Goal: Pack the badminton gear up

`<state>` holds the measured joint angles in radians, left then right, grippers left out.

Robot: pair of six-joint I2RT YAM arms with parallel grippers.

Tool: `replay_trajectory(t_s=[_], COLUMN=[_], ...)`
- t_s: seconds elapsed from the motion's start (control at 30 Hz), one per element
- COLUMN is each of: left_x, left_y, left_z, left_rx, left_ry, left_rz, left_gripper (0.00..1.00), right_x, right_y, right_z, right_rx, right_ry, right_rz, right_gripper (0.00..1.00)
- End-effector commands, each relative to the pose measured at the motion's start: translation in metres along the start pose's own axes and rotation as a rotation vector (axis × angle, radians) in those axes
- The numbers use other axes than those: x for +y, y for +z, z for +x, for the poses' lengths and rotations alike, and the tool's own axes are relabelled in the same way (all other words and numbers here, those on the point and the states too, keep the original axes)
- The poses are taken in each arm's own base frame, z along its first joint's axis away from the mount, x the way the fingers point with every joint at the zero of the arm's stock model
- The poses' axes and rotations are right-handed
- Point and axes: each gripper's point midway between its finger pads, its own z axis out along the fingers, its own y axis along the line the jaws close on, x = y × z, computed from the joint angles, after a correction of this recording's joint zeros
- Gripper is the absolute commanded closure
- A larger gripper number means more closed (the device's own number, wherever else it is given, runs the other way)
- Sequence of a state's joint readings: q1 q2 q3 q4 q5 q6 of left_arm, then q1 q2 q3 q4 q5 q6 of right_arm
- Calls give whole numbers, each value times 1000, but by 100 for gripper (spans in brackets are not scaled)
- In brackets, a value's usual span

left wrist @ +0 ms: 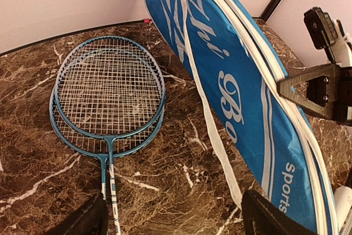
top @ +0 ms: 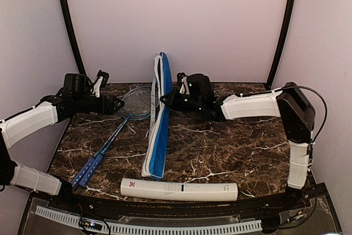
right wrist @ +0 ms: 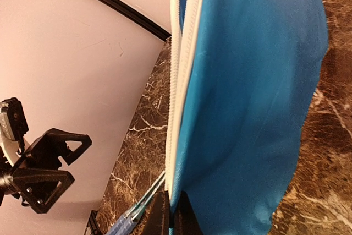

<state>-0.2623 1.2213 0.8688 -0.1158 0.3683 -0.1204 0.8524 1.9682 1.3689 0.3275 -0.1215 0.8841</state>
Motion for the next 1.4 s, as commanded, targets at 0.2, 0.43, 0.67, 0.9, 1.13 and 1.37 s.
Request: replay_trajectory(t_s=[0.2,0.43,0.67,0.9,1.13,1.37], left_x=[16,12,-11,-34,-25,28], left_y=[-2,1,11,28,36,37], left_z=[-2,-2,10,28,35,66], left_rx=[10,14,61,132,175,320], left_ry=[81,72,121,121,123,61], left_rz=[-108,-83,-52,35,-10,-222], left_gripper=[14,14,14,16,16,11], right_x=[49,-26,-80,-87,-98,-92], right_y=[27,19,-8,-13,-36,-72], right_z=[-10,25,44,48,52,28], right_rx=[-66,-6,-16,-9,-23,-99], right_ry=[13,54,36,35,13,-63], right_rz=[-144,54,229,247,293,334], right_gripper=[100,100,100,100,64,46])
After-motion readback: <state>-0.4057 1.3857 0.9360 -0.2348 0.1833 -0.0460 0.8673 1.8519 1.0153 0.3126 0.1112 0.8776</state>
